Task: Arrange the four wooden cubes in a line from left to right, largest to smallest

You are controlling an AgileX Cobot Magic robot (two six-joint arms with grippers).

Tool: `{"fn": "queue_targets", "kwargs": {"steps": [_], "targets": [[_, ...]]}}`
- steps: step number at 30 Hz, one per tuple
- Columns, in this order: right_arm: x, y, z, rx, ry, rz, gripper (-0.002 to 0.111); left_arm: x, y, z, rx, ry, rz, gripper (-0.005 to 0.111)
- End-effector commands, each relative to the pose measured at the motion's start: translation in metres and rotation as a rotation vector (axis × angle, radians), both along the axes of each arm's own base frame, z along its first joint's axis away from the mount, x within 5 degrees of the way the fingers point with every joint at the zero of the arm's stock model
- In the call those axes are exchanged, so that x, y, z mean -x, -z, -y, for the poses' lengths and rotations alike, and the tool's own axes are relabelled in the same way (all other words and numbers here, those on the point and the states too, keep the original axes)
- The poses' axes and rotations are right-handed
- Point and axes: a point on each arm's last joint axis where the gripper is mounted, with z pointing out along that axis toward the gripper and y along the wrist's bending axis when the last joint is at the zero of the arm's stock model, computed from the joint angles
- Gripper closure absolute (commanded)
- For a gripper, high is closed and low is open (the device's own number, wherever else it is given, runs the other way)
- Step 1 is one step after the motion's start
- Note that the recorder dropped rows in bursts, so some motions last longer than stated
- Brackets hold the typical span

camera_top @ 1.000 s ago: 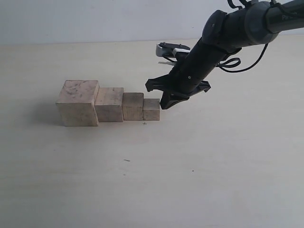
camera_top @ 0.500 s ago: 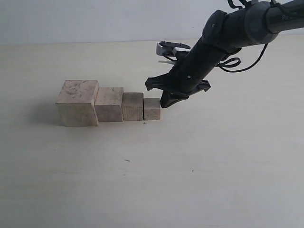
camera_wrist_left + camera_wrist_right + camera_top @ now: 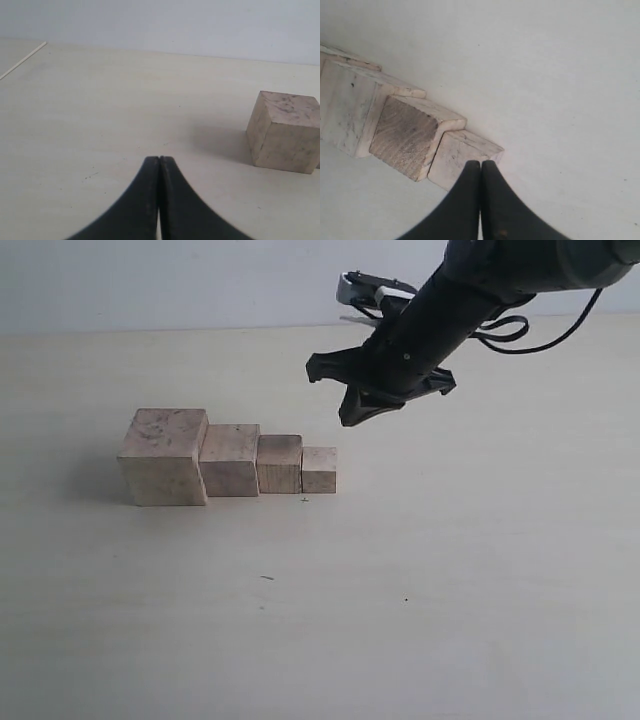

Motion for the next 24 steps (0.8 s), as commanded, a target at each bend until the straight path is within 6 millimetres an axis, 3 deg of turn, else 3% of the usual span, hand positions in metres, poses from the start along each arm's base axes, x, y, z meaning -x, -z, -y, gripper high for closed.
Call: {"fn": "queue_targets", "kwargs": {"steps": [1, 6, 13, 24], "targets": [[0.001, -0.026, 0.004, 0.015, -0.024, 0.088, 0.108, 0.0, 0.0, 0.0, -0.004, 0.005, 0.016, 0.107], [0.018, -0.063, 0.015, -0.012, -0.065, 0.19, 0.108, 0.0, 0.0, 0.0, -0.004, 0.005, 0.016, 0.107], [0.073, -0.116, 0.062, -0.117, 0.072, 0.541, 0.108, 0.0, 0.0, 0.0, -0.004, 0.005, 0.016, 0.107], [0.155, -0.162, 0.107, -0.206, 0.06, 0.648, 0.108, 0.0, 0.0, 0.0, -0.004, 0.005, 0.016, 0.107]]}}
